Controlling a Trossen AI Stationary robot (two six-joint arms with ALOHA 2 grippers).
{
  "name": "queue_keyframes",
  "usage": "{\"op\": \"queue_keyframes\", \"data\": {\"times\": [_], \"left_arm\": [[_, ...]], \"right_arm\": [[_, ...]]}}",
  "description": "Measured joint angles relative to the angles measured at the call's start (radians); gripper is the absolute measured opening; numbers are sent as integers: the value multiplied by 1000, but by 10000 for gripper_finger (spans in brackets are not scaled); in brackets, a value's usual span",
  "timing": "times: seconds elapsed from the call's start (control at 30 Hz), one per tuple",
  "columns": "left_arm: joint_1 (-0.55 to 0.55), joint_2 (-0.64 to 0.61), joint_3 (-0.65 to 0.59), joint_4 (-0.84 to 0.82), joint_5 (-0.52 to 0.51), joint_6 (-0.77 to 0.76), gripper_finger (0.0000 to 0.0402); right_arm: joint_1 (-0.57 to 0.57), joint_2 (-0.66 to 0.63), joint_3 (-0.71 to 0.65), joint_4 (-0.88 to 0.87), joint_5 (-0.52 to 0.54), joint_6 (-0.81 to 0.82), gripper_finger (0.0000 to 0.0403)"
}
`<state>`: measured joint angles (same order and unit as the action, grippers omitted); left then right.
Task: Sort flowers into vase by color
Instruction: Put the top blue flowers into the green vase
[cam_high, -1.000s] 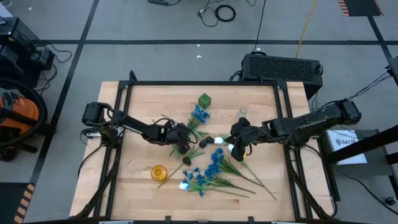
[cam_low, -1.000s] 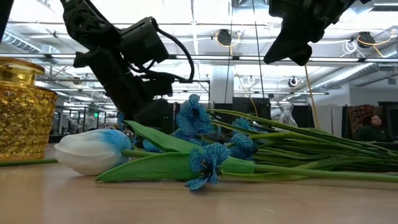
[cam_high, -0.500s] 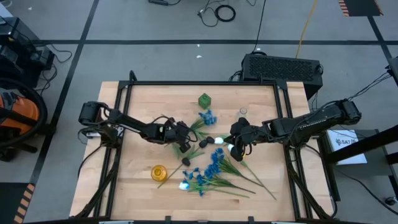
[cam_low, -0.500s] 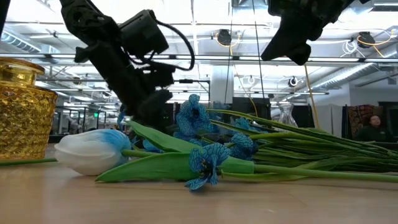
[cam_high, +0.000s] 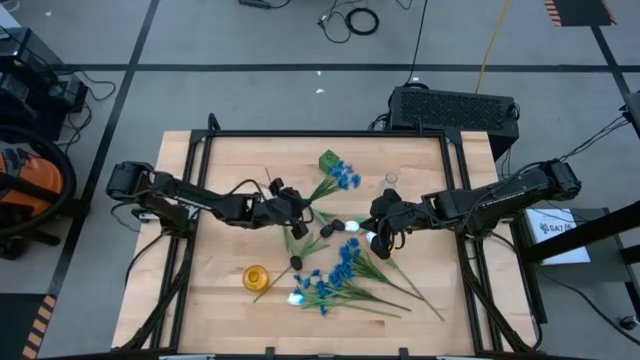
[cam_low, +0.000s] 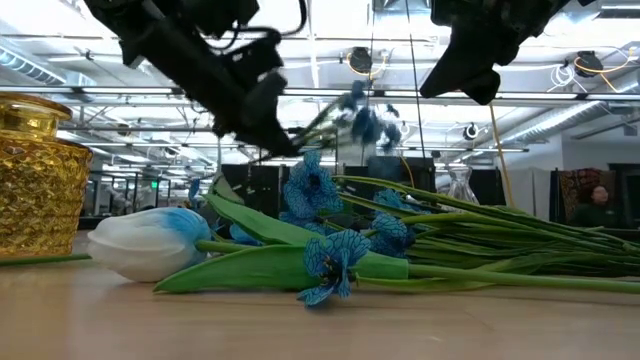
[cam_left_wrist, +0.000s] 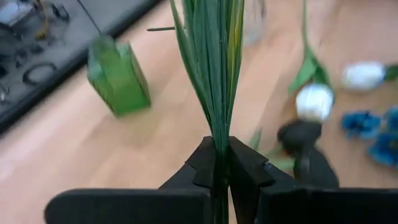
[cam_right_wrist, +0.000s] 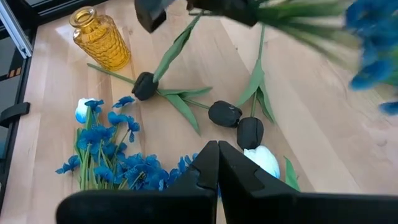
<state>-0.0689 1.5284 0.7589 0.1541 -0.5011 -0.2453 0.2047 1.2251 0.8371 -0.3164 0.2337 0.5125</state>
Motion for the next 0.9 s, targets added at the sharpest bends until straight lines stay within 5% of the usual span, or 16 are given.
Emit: {"op": "queue_keyframes", "data": {"times": [0.47,0.9], "left_arm": [[0,-127,1,284,8,168,29],[4,-182,1,832,414,307,29]], "right_arm": [[0,18,0,99,4,-22,0],[-1,204,1,687,7,-305,9]]}}
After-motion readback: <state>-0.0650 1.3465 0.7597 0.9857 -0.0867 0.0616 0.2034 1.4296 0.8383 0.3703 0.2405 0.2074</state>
